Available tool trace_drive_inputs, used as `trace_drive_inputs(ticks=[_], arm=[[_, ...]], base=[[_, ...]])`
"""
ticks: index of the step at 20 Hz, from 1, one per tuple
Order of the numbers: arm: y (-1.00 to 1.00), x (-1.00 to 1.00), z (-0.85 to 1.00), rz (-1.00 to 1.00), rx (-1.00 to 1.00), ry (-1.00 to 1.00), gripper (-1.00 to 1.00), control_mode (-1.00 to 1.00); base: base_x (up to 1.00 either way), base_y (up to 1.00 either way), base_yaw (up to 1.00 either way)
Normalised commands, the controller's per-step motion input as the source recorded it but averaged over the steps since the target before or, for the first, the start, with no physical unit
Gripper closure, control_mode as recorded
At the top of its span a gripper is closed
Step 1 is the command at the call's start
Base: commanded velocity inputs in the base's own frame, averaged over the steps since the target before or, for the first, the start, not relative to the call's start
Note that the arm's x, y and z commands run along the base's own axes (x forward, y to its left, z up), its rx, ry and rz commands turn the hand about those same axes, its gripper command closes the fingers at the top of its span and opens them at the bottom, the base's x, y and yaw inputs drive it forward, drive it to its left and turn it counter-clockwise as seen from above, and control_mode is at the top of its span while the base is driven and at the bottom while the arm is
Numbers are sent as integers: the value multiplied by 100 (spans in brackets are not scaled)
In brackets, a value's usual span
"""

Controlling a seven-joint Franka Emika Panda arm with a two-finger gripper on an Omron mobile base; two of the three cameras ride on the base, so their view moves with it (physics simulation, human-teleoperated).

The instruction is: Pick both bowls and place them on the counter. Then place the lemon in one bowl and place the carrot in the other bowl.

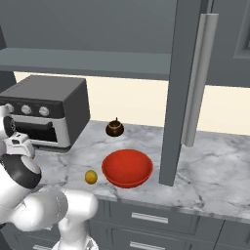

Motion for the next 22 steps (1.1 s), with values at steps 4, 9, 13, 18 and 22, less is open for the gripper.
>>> trace_drive_inputs(ticks=[4,9,13,18,22], arm=[[-96,-32,0,-29,2,-2,-100,-100],[-89,-2,11,-32,0,0,-100,-100],[-76,34,32,-29,0,0,-100,-100],[-62,32,11,-26,0,1,-100,-100],[-57,10,0,-19,-3,0,-100,-100]], base=[[0,0,0],[0,0,0],[0,0,0],[0,0,0],[0,0,0]])
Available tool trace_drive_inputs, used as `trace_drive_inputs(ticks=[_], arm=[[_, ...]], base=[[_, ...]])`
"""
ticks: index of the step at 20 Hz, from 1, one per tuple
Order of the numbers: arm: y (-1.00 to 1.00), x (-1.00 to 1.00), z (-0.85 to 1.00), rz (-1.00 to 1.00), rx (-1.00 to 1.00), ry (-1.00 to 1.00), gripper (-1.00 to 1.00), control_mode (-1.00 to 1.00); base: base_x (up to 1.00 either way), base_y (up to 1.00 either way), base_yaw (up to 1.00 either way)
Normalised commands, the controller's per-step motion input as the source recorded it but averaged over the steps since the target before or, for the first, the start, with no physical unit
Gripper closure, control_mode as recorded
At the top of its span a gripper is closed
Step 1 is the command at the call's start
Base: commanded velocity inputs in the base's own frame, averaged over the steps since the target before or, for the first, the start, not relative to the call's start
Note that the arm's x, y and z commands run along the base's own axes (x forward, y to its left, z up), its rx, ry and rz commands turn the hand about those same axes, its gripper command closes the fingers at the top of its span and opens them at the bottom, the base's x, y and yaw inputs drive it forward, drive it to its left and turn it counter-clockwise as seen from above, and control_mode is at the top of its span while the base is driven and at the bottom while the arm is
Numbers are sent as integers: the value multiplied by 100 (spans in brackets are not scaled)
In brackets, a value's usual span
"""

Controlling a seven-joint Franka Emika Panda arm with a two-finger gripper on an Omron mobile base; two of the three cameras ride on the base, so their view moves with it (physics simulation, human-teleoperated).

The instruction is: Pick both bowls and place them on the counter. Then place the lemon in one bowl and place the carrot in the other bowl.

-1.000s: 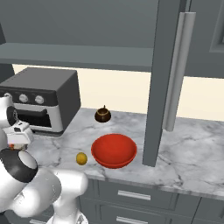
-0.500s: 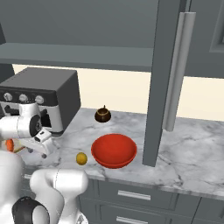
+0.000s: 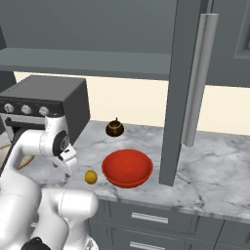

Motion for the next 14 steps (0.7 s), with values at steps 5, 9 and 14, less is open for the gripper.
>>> trace_drive_inputs(ticks=[5,9,14], arm=[[-45,13,0,-11,-4,0,-100,-100],[-40,14,0,-8,-6,0,-100,-100],[-30,13,0,-3,-5,0,-100,-100]], base=[[0,0,0],[0,0,0],[0,0,0]])
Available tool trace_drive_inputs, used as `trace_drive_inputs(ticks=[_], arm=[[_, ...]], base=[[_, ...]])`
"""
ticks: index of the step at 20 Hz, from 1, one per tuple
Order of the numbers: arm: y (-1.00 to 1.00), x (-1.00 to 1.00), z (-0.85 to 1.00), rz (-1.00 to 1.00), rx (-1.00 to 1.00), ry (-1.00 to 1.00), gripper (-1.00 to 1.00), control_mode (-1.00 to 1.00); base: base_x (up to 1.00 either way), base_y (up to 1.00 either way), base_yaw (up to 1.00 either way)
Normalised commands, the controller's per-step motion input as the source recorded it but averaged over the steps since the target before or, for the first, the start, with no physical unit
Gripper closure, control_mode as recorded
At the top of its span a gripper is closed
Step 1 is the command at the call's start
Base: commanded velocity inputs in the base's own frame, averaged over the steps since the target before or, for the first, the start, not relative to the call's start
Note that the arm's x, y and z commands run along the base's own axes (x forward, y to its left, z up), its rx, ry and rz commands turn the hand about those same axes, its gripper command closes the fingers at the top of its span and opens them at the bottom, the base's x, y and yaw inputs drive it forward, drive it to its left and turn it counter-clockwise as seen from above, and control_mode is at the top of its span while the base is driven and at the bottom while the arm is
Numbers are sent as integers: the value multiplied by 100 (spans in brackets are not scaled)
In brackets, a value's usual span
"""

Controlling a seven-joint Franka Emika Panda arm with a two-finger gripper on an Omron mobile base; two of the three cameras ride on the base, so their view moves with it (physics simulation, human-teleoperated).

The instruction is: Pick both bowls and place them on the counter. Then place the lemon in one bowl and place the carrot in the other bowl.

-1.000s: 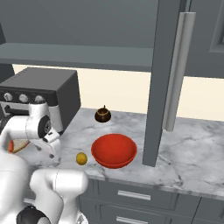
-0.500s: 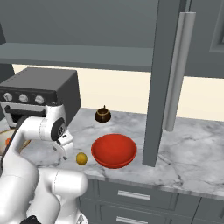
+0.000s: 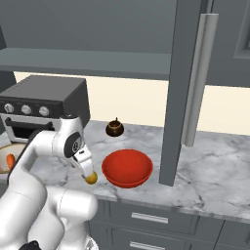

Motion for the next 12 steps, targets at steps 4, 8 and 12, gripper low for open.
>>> trace_drive_inputs(ticks=[4,8,12], arm=[[-29,1,-3,-1,-2,0,-100,-100],[-8,0,-21,-4,0,0,-100,-100],[-3,10,-22,-2,-1,0,-100,-100]], base=[[0,0,0],[0,0,0],[0,0,0]])
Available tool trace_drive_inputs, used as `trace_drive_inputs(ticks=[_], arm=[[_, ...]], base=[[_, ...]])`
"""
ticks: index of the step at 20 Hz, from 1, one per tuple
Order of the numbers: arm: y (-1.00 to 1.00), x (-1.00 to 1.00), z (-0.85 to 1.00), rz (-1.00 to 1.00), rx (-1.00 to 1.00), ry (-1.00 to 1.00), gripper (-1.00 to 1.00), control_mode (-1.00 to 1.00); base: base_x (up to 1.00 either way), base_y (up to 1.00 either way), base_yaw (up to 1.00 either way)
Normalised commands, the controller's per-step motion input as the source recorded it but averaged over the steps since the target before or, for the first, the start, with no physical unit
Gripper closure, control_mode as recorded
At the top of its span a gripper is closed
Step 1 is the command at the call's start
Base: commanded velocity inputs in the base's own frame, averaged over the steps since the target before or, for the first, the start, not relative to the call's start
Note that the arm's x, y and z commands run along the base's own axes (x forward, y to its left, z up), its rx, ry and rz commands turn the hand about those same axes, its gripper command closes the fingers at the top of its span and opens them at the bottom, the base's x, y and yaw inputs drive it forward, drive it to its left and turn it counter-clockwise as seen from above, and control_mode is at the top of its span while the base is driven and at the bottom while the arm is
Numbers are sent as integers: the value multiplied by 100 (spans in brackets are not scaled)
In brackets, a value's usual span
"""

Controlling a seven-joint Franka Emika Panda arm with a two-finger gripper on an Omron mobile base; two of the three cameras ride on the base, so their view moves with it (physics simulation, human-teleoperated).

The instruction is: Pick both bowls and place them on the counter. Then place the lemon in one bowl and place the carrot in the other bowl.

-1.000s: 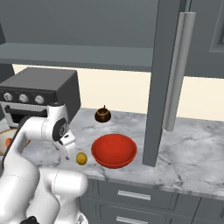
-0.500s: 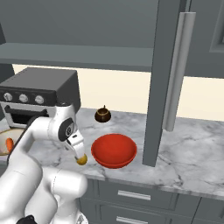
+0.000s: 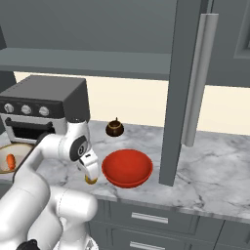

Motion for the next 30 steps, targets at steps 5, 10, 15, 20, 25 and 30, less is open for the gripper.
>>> trace_drive_inputs(ticks=[5,10,15,20,25,30], arm=[[-3,22,-14,-2,-2,-1,-100,-100],[0,20,-2,-2,-2,0,-100,-100],[0,19,-2,0,-2,0,-100,-100],[0,0,-7,0,0,0,-100,-100],[0,-3,-11,0,0,0,-100,-100],[0,-4,-13,0,0,0,-100,-100]], base=[[0,0,0],[0,0,0],[0,0,0],[0,0,0],[0,0,0],[0,0,0]])
